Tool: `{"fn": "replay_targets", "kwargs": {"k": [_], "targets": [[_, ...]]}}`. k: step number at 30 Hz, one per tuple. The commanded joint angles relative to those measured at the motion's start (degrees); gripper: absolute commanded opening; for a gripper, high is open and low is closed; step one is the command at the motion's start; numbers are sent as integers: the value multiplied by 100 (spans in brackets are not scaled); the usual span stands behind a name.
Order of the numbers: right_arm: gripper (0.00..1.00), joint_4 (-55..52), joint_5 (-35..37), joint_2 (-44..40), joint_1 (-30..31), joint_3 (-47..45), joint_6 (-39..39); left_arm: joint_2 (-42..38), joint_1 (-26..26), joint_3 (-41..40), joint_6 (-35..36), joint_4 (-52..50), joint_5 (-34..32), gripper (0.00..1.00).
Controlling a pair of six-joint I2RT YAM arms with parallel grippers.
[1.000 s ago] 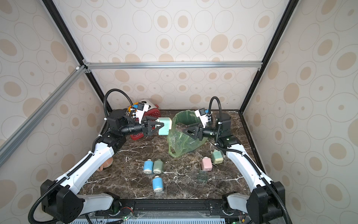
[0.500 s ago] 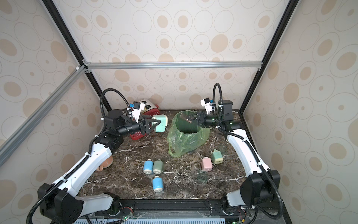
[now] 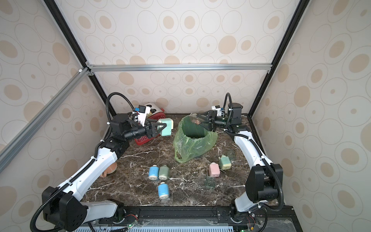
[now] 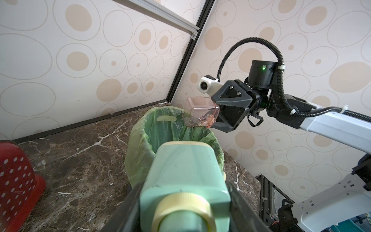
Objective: Take out the pencil sharpener tray and clean the shavings
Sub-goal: Pour the shavings into the trash bin.
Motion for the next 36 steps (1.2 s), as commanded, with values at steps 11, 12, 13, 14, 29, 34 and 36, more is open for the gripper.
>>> {"fn": "replay_targets", "kwargs": {"k": [11, 12, 13, 14, 29, 34, 36], "targets": [[0, 1087, 154, 114, 114, -465, 1926, -207, 46, 166, 341, -46, 6, 0], [0, 695, 210, 91, 118, -290, 1648, -276, 45, 154, 370, -84, -35, 0], [0, 253, 289, 81, 105, -138, 1384, -327, 45, 144, 420, -125, -67, 0], [0, 60, 313, 95, 83, -98, 1289, -362, 50, 160, 475, -193, -87, 0], [0, 547, 465, -362, 173, -707, 1800, -331, 48, 206, 235, 18, 123, 0], [0, 2447, 454, -458, 224, -1131, 2890, -341, 46, 176, 251, 8, 129, 0], [0, 930, 429, -589, 195, -853, 1842, -345, 51, 170, 279, -2, 94, 0]]}}
